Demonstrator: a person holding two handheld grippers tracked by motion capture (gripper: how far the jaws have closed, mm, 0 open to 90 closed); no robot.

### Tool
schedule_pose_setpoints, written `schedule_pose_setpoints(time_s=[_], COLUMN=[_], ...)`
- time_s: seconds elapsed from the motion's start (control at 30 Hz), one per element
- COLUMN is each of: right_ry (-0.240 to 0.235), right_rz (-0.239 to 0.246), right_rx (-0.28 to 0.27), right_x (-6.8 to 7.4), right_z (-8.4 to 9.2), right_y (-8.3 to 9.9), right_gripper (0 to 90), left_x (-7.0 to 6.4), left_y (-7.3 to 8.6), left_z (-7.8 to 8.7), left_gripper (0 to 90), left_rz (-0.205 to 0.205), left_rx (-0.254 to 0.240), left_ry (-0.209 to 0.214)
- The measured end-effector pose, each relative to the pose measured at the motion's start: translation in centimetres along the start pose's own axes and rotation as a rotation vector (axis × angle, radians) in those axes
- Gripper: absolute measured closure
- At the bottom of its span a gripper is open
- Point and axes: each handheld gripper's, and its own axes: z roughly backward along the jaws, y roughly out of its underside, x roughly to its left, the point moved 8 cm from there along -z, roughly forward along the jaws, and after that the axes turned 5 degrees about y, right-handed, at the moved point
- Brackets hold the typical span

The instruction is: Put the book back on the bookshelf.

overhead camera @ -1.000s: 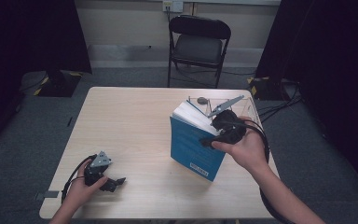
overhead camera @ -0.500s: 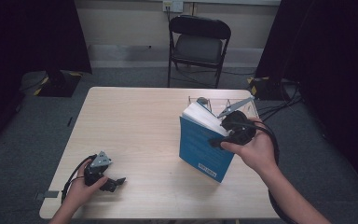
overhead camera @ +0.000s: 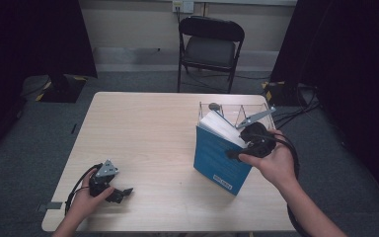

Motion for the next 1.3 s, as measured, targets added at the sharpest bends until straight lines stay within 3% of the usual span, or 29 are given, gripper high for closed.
schedule_pose_setpoints(time_s=[0.5,0.77,0.9,1.03,1.3], right_ry=[-0.017,-0.015,-0.031,-0.021,-0.017], right_rz=[-0.001,0.056,0.099,0.112,0.149], right_rx=[0.0,-0.006,0.043,0.106,0.291], right_x=[0.2,0.8,0.9,1.0,1.0], right_z=[-0.7,-0.7,-0.6,-0.6,-0.9], right_y=[1.6,1.8,1.8,1.6,1.0], right_gripper=[61.5,61.1,61.0,60.9,60.0], left_x=[-0.1,-0.1,0.0,0.0,0.0], left_y=[0.0,0.0,0.0,0.0,0.0], left_z=[-0.1,-0.1,0.0,0.0,0.0], left_gripper=[0.0,0.0,0.0,0.0,0.0], left_rz=[0.013,0.013,0.001,0.001,0.001], left_rx=[-0.005,-0.008,-0.006,-0.006,-0.001], left_ry=[0.008,0.009,0.005,0.005,0.008])
